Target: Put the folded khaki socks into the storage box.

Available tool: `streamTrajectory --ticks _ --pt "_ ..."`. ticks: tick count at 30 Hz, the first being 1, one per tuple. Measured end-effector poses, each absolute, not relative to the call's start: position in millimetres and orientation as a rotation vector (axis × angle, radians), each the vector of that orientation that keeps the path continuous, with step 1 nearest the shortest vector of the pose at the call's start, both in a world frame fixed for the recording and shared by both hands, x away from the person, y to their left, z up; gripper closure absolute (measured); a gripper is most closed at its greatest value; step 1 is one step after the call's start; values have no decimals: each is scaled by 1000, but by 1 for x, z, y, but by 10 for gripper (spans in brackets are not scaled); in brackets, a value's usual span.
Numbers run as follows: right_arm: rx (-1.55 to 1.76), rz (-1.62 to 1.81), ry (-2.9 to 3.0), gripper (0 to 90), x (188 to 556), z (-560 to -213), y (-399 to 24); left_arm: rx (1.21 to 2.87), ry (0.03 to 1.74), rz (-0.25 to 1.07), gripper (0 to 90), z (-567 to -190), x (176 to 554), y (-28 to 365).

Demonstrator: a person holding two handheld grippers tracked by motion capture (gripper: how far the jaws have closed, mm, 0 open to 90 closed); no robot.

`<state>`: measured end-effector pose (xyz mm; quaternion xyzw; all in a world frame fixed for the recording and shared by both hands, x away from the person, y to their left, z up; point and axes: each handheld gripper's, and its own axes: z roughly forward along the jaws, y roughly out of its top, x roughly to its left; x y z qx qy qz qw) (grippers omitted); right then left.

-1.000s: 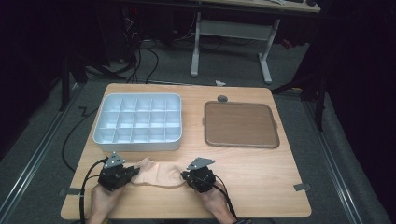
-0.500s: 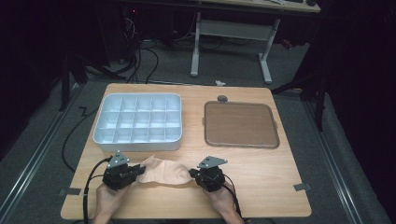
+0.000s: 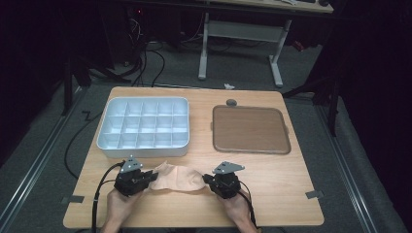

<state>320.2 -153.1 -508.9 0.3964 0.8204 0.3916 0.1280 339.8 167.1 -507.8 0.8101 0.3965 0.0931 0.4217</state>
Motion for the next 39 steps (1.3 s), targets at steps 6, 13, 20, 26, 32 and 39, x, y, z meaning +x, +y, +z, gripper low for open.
streamTrajectory --ticks 6,13,20,26,32,39 --pt "1178 1146 2374 875 319 -510 -163 2026 994 202 807 -513 341 158" --pt "1203 1151 2355 875 319 -510 -177 2030 992 182 806 -517 342 148" --pt "1208 1102 2334 874 316 -510 -185 2045 949 158 803 -523 343 136" --pt "1235 1072 2334 874 316 -512 -193 2063 929 149 798 -527 343 128" --pt "1248 1047 2333 873 315 -518 -197 2086 925 182 792 -531 343 120" --pt "1264 1030 2337 872 316 -525 -200 2094 927 225 763 -532 342 116"
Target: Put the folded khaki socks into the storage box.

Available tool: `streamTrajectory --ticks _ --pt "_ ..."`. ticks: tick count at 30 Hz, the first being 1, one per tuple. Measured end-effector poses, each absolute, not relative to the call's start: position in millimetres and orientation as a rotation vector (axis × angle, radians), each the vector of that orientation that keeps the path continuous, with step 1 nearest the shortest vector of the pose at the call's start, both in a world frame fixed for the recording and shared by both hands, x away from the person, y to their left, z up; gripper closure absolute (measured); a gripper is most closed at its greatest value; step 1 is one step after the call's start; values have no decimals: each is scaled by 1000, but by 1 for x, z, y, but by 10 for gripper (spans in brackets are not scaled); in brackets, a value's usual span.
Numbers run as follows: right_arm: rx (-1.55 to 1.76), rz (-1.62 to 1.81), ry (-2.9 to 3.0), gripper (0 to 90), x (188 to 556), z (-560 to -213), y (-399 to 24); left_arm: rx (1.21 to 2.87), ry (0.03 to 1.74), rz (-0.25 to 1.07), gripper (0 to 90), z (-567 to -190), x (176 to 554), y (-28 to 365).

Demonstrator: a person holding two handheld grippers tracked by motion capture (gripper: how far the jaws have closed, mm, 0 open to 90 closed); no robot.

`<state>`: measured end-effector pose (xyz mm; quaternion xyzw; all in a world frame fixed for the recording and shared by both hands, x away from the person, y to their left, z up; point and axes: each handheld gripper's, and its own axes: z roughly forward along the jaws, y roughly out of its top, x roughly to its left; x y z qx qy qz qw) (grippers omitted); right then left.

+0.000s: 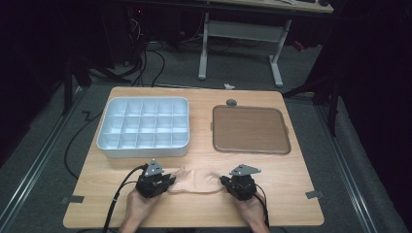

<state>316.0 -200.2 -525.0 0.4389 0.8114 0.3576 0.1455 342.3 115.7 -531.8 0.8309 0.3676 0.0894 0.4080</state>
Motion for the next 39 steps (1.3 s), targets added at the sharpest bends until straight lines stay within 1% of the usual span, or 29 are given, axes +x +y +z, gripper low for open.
streamTrajectory --ticks 3,5,9,10,12,15,19,21,22,25,29,33,37,39 --pt "1257 1030 2338 872 317 -526 -200 2095 937 241 718 -532 343 116" --pt "1257 1032 2338 870 318 -526 -201 2089 945 246 706 -532 343 116" --pt "1232 1016 2334 857 316 -526 -199 2068 965 260 606 -533 342 120" --pt "1226 1010 2334 832 316 -526 -198 2065 971 261 592 -533 342 121" --pt "1234 1006 2330 749 316 -525 -198 2057 984 263 555 -533 342 123" --pt "1248 1021 2313 707 314 -523 -199 2062 998 277 518 -533 341 126" --pt "1233 1054 2281 699 311 -517 -197 2048 1019 285 480 -532 340 129" --pt "1221 1080 2268 722 309 -511 -194 2036 1025 284 473 -532 340 130" --pt "1210 1099 2266 764 308 -508 -192 2031 1023 285 470 -533 340 130" --pt "1136 1124 2276 835 303 -501 -180 2037 1011 305 472 -535 340 128" --pt "1049 1155 2338 888 302 -500 -156 2020 1030 303 478 -535 341 128" --pt "1039 1166 2396 897 308 -508 -138 2028 1024 317 507 -536 341 127" --pt "1019 1177 2422 897 310 -512 -122 2042 1015 338 562 -535 340 126" --pt "1008 1170 2438 897 311 -514 -115 2042 1016 339 572 -535 340 126"
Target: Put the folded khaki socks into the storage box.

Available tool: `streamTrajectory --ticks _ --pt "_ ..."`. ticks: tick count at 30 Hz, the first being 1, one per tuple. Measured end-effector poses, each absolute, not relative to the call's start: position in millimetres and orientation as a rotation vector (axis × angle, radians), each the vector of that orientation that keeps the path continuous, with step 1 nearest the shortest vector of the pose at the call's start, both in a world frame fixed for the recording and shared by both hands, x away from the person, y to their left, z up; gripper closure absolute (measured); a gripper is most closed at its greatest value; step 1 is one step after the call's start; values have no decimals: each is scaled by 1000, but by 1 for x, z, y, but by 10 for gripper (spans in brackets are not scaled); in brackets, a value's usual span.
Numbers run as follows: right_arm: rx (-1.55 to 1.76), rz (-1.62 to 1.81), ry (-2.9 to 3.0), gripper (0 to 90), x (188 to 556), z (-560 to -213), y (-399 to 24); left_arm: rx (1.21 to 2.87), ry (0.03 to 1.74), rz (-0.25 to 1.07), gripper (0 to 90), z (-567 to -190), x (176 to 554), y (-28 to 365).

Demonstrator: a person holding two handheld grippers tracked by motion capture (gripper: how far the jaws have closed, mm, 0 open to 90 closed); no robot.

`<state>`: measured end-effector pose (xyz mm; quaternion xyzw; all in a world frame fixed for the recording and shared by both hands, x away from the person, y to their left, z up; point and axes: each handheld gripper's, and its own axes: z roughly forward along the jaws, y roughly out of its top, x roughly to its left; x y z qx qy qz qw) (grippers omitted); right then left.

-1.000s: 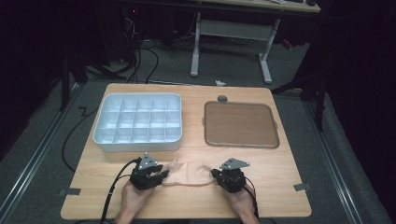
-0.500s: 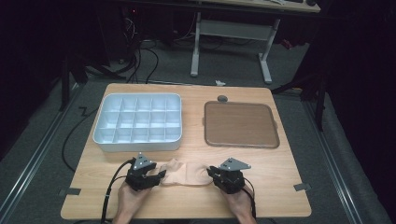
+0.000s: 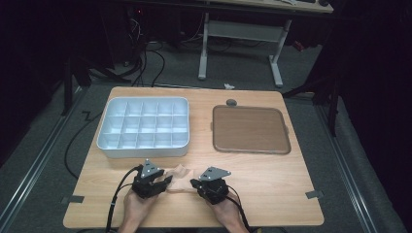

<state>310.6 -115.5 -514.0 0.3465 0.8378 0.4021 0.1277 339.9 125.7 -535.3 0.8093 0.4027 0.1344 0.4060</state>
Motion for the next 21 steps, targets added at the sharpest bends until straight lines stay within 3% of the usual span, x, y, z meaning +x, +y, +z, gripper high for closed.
streamTrajectory --ticks 17,21 --pt "985 1087 2497 896 311 -529 -105 2054 1012 371 582 -535 340 121" --pt "981 1086 2497 897 311 -529 -105 2050 1009 352 617 -535 340 120"
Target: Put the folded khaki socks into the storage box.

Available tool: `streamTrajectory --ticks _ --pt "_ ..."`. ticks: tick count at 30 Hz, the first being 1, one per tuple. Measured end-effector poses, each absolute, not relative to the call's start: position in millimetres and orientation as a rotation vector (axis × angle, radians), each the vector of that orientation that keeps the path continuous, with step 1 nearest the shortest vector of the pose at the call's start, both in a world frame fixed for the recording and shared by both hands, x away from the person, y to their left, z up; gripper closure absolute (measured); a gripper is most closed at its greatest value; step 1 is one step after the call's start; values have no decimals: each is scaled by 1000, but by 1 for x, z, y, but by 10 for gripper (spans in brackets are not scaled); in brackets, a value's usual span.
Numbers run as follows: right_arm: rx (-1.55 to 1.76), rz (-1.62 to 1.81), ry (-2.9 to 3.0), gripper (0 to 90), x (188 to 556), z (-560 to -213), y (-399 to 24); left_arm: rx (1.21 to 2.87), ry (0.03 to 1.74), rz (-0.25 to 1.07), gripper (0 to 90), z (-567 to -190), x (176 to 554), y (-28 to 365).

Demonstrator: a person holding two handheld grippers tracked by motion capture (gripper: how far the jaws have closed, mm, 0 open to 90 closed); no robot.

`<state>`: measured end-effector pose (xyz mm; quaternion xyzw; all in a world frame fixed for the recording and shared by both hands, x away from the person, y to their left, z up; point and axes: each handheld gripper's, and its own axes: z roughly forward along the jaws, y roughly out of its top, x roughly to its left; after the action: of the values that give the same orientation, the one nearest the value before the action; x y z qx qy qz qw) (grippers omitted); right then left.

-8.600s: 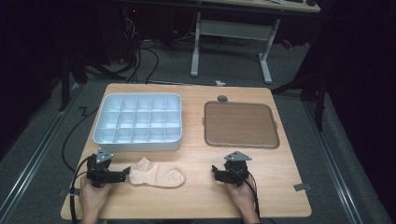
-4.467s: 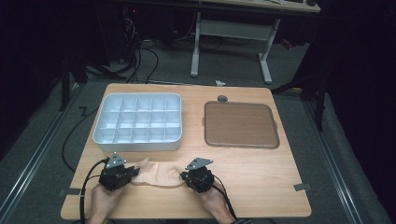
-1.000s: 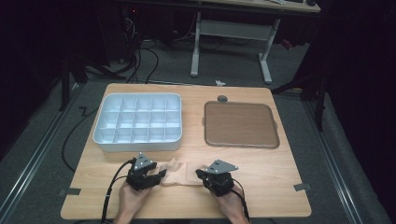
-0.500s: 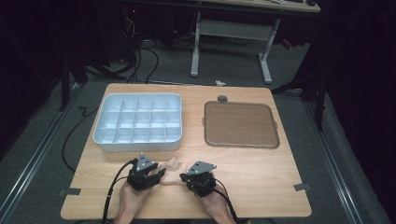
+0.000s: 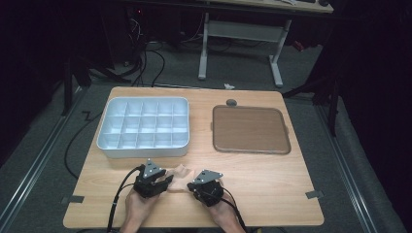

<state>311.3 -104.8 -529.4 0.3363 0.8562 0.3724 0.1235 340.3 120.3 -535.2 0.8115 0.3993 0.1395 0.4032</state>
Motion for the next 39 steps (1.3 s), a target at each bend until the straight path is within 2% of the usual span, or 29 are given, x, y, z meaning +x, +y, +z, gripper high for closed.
streamTrajectory --ticks 15,39 --pt "985 1091 2510 897 312 -529 -106 2037 1003 268 820 -535 343 120" --pt "978 1080 2517 897 312 -528 -105 1973 980 173 853 -527 343 130"
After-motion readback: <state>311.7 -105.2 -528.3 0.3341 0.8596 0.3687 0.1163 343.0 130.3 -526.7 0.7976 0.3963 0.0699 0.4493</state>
